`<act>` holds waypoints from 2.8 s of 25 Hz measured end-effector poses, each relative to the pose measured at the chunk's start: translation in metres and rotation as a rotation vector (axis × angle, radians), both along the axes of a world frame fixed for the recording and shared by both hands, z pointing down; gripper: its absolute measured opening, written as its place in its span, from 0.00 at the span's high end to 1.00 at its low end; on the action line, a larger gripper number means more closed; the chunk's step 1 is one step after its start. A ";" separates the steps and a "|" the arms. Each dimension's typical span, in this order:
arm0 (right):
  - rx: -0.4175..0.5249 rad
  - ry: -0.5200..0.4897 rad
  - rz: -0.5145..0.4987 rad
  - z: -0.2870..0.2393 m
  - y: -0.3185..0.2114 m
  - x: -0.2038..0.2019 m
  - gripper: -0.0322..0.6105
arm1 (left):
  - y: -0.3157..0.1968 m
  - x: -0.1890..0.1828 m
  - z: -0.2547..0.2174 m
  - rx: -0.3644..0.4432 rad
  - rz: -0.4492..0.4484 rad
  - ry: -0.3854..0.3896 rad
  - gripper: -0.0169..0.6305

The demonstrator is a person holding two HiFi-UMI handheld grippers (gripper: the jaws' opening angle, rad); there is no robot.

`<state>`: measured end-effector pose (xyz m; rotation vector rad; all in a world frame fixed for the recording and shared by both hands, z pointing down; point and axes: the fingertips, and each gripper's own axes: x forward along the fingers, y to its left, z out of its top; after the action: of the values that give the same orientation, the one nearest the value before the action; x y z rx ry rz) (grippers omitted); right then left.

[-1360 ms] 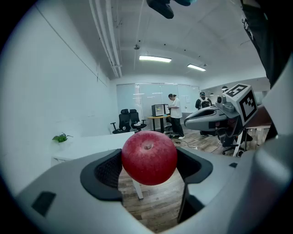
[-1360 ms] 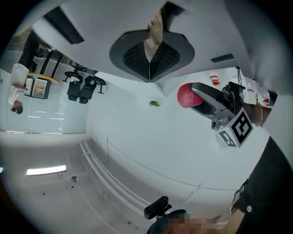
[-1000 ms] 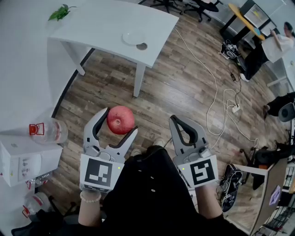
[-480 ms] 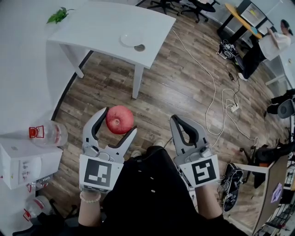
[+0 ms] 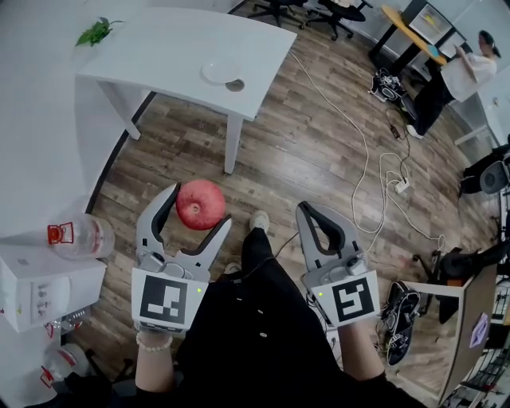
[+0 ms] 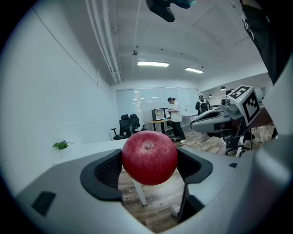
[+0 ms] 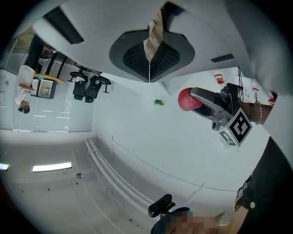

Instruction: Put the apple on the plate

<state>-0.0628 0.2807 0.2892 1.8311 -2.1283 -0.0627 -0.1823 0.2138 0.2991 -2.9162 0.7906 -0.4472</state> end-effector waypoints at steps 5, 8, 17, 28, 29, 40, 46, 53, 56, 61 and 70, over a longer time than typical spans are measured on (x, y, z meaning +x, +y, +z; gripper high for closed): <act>0.000 -0.005 -0.031 0.003 -0.018 -0.002 0.89 | -0.012 -0.004 0.003 -0.035 -0.044 0.003 0.40; 0.007 -0.013 -0.040 0.002 -0.029 -0.001 0.88 | -0.021 -0.003 0.003 -0.038 -0.054 0.000 0.40; 0.000 -0.024 -0.080 0.005 -0.066 0.015 0.88 | -0.050 0.013 0.001 -0.032 -0.082 -0.007 0.40; -0.007 -0.032 -0.173 0.003 -0.127 0.029 0.88 | -0.091 0.037 -0.004 -0.040 -0.128 -0.010 0.40; -0.009 -0.032 -0.179 0.003 -0.132 0.033 0.88 | -0.095 0.041 -0.005 -0.041 -0.133 -0.009 0.40; 0.004 -0.042 -0.237 -0.007 -0.188 0.068 0.88 | -0.146 0.075 -0.016 -0.033 -0.190 -0.011 0.40; -0.004 -0.051 -0.271 -0.008 -0.220 0.088 0.88 | -0.172 0.093 -0.016 -0.041 -0.232 -0.020 0.40; 0.005 -0.057 -0.318 -0.012 -0.258 0.104 0.88 | -0.202 0.112 -0.020 -0.035 -0.270 -0.021 0.40; 0.015 -0.054 -0.336 -0.013 -0.271 0.111 0.89 | -0.214 0.118 -0.021 -0.029 -0.291 -0.021 0.40; 0.019 -0.057 -0.356 -0.012 -0.291 0.126 0.89 | -0.232 0.130 -0.021 -0.022 -0.318 -0.018 0.40; 0.038 -0.066 -0.405 -0.011 -0.319 0.137 0.88 | -0.255 0.150 -0.018 -0.012 -0.343 -0.021 0.40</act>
<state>0.0743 -0.0387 0.2781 1.4102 -2.5287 -0.1404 -0.0321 -0.0412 0.2810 -2.7830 1.2957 -0.5067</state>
